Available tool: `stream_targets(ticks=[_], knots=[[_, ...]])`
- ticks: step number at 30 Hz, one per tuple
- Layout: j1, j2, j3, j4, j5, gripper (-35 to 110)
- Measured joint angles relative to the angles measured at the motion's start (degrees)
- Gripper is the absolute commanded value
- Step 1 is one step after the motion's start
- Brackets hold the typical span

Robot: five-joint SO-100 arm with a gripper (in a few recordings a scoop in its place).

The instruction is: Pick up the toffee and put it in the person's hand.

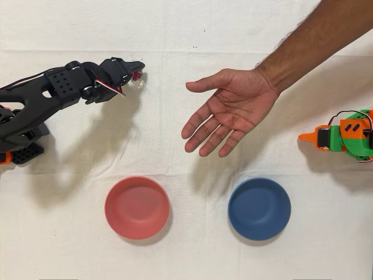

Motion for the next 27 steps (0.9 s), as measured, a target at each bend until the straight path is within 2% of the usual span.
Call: stream_targets(ticks=[12,20,27], knots=[[0.0,-1.9,-2.9,0.0,-1.0,25],[-1.1,-1.9,-2.9,0.0,-3.1,15],[-1.1,-1.9,-2.9,-0.1,-4.2,12]])
